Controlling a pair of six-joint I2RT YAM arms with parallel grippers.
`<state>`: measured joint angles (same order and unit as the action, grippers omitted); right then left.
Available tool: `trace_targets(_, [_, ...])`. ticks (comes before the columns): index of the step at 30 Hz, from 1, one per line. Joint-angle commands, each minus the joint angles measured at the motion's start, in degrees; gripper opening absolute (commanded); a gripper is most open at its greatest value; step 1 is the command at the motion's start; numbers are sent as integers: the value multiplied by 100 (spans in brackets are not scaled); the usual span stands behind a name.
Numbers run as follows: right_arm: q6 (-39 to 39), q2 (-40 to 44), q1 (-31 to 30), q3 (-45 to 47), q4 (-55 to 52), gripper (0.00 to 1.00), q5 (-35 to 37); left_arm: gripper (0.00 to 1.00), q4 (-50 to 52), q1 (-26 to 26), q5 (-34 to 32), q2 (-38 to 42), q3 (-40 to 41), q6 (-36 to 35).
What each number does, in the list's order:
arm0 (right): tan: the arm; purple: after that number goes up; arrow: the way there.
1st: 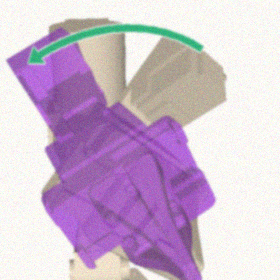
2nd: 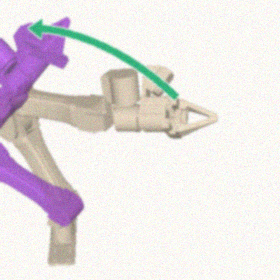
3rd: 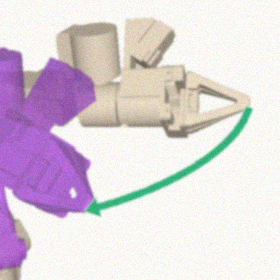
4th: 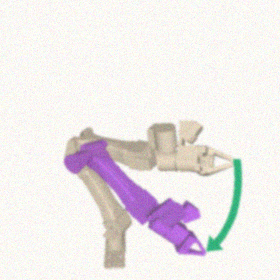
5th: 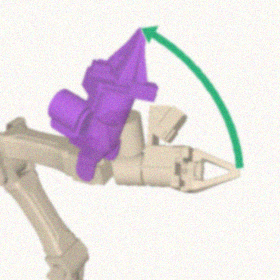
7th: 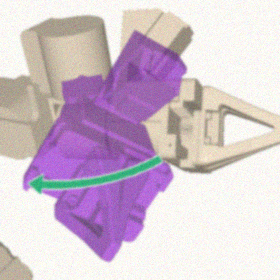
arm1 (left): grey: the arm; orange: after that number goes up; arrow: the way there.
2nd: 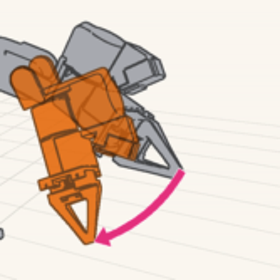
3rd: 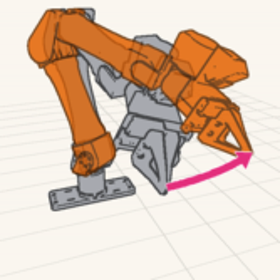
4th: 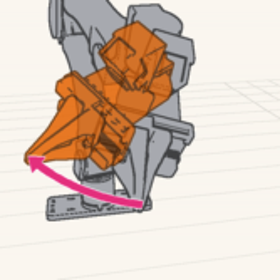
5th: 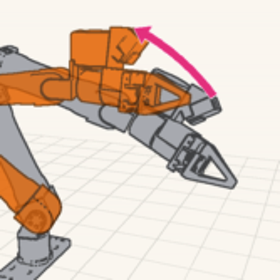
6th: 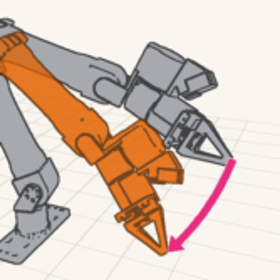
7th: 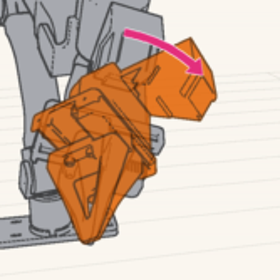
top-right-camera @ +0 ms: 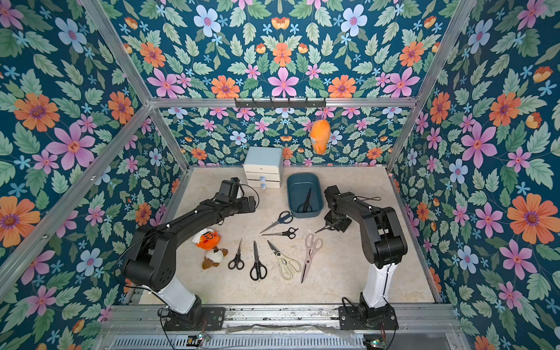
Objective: Put the scissors into the storage box
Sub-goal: Pick up the scissors from the center of the board.
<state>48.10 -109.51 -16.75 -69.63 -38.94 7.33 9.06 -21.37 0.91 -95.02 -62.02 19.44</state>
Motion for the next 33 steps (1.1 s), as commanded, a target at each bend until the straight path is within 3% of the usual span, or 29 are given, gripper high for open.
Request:
trace_targets(1, [108,-169,5,183,100,15,-104,99,43,4,-64,37,11,57])
trace_targets(10, [162,-172,1,413,281,0,-162,99,-5,10,-64,142,136,138])
trace_targets(20, [99,13,1,431,223,0,-170,99,-123,3,-30,292,363,226])
trace_targets(33, [-635,936,-1,-695,-1006,0,69,99,-176,7,59,177,306,170])
